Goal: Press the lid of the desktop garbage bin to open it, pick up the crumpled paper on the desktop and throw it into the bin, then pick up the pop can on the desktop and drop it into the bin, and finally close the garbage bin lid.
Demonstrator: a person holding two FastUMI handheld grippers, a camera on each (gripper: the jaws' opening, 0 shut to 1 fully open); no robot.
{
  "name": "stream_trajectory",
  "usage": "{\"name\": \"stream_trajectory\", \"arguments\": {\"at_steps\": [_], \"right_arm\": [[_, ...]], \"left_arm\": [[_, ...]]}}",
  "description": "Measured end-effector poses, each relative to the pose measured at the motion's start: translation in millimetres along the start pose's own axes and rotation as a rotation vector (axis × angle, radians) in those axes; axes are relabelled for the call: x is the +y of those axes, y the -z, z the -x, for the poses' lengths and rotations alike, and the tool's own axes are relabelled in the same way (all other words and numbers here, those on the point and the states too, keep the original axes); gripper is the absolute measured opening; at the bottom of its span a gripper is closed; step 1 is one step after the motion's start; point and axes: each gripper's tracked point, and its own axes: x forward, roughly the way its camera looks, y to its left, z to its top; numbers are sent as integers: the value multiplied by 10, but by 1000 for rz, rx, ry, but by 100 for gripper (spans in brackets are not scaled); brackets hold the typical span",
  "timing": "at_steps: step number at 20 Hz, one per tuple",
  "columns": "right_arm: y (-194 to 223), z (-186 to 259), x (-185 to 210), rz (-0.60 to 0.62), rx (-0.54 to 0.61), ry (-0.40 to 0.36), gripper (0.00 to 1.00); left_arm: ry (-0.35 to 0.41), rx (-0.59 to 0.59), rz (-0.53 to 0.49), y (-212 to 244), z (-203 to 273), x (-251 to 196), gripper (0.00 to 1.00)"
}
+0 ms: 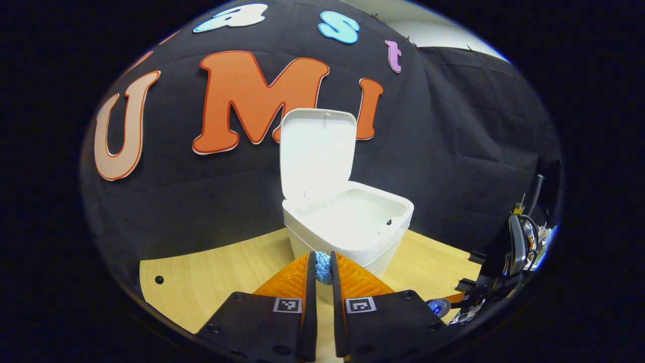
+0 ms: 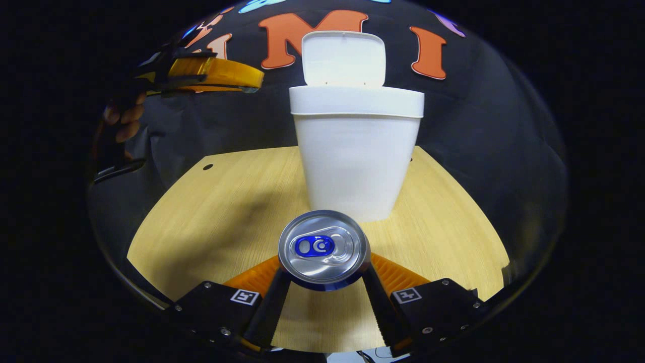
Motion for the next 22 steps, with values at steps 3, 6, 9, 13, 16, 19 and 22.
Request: {"name": "stream_trajectory", "arguments": {"at_steps": [3,6,9,13,16,19,22], "right_arm": [[-53,56,-141,-16,-10,30,81],[-80,112,-282,-32,-19,61,81],[-102,146,-414,-50,-26,89,81],[-151,216,-553,-66,-35,110,81],[-246,297,-599,-69,-42,125,81],[-391,353,-675,-69,-60,137,81],[-479,416,-797,-64,-82,149,76]], "left_arm": [[30,-25,0,-101,-178,-124,17],[54,-44,-5,-191,-333,-236,17],[75,-45,-9,-216,-478,-325,17],[84,-34,-9,-173,-616,-395,17],[91,-14,6,-106,-671,-456,17],[83,-2,4,-48,-702,-491,17],[73,9,17,-5,-719,-481,17]]}}
